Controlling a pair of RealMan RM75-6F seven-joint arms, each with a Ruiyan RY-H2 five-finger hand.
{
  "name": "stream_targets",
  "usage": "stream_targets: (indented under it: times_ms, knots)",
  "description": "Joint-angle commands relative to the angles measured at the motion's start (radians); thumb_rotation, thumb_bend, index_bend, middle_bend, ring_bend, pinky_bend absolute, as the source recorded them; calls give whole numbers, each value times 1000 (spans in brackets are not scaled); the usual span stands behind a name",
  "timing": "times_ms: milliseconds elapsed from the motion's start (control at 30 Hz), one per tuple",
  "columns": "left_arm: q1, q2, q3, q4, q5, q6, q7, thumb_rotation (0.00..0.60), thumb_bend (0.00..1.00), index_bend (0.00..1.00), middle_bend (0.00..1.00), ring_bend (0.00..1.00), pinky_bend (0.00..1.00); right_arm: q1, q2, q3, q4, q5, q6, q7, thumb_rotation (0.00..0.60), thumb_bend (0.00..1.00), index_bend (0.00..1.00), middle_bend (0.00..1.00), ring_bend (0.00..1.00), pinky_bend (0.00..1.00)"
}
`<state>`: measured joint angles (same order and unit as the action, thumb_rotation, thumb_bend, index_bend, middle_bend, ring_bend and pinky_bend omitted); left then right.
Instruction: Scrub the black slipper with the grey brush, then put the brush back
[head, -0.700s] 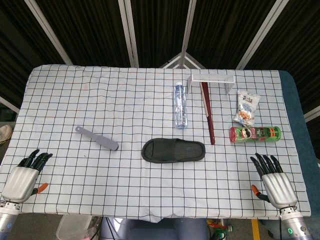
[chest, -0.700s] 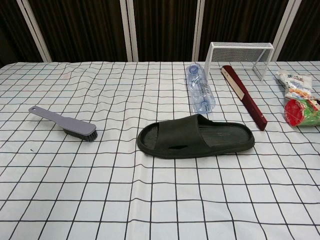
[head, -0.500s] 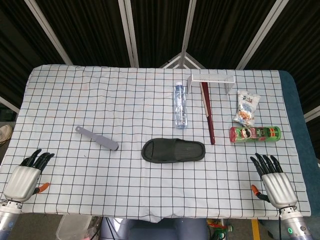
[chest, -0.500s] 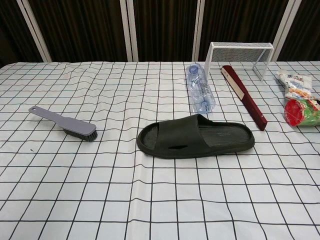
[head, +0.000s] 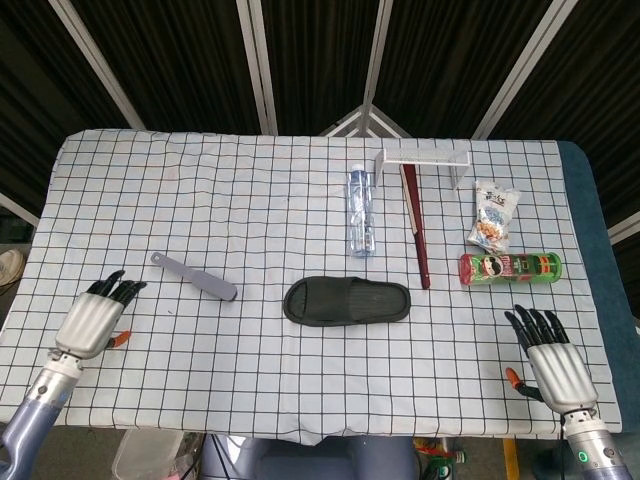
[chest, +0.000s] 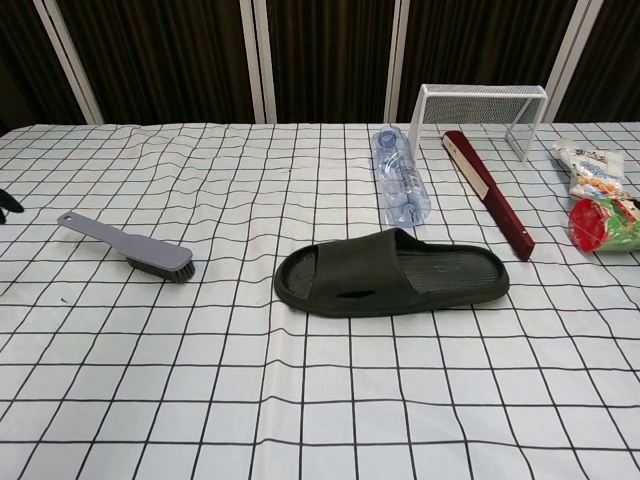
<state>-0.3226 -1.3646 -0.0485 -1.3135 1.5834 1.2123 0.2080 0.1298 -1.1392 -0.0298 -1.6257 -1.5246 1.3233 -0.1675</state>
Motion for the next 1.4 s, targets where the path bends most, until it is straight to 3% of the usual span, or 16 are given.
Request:
stream_targets:
  times_ms: [33, 367, 500, 633, 1033, 1400]
  knots:
    - [-83, -61, -32, 53, -24, -101, -3, 600, 265, 196, 264, 136, 322, 2, 0, 3, 4, 7, -6, 6, 524, 405, 0, 0, 0, 0]
    - [-192, -155, -58, 107, -8, -157, 24, 600, 281, 213, 259, 157, 346, 7, 7, 9, 12, 28, -21, 25, 524, 405, 0, 0, 0, 0]
    - [-218, -178, -62, 132, -9, -170, 8, 600, 334, 252, 301, 174, 361, 7, 9, 11, 14, 35, -24, 31, 524, 406, 0, 0, 0, 0]
    - [-240, -202, -60, 162, -11, -183, -20, 600, 366, 286, 357, 184, 365, 10, 8, 14, 19, 43, -30, 33, 524, 405, 0, 0, 0, 0]
    - [-291, -271, -50, 283, -13, -203, -97, 600, 371, 312, 324, 185, 366, 10, 13, 18, 18, 51, -29, 37, 524, 405, 0, 0, 0, 0]
    - [-313, -300, -26, 335, -13, -210, -136, 600, 374, 363, 359, 208, 376, 9, 14, 21, 19, 54, -25, 39, 524, 405, 0, 0, 0, 0]
